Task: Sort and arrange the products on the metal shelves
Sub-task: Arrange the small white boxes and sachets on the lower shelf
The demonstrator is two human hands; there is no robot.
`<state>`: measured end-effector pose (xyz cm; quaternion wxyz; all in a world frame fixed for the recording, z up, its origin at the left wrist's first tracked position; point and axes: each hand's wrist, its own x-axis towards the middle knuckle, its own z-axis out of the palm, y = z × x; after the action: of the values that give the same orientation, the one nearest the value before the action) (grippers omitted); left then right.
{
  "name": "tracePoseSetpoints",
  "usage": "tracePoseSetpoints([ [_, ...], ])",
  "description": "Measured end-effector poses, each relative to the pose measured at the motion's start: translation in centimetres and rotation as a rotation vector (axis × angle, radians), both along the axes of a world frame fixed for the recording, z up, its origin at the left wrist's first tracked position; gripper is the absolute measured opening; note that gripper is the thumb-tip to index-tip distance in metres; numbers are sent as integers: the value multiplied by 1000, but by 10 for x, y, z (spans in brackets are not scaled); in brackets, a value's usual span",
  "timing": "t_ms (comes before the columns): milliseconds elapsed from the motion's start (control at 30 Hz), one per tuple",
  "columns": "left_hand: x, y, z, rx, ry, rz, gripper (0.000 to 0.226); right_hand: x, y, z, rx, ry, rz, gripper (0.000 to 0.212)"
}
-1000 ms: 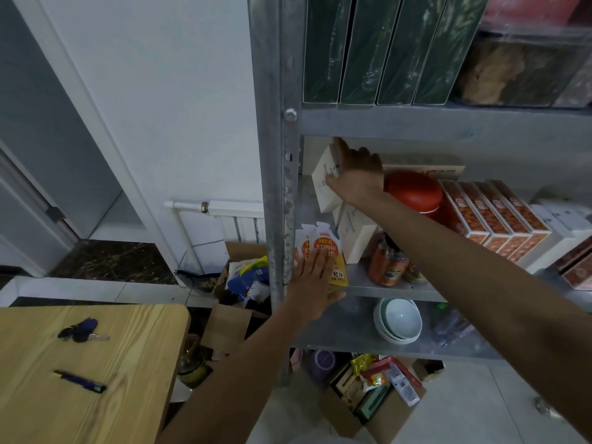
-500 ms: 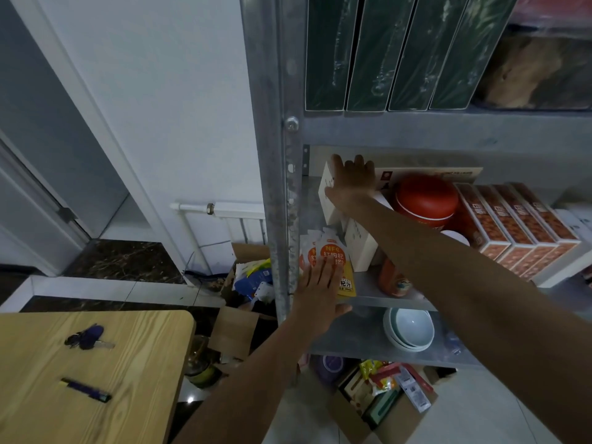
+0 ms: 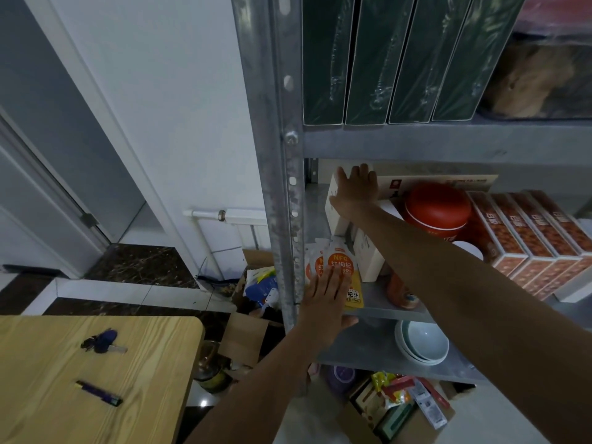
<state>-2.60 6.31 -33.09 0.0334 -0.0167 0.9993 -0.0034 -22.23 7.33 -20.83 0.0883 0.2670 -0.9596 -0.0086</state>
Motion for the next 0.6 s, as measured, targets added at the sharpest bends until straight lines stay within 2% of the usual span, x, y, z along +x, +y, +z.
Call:
tracePoseSetpoints([
  [367, 1, 1, 0, 1, 0, 9, 87, -5, 9, 15, 63, -77, 3, 74],
  [600, 2, 1, -1, -13, 10, 13, 87, -6, 11, 14, 139, -20, 55, 64],
])
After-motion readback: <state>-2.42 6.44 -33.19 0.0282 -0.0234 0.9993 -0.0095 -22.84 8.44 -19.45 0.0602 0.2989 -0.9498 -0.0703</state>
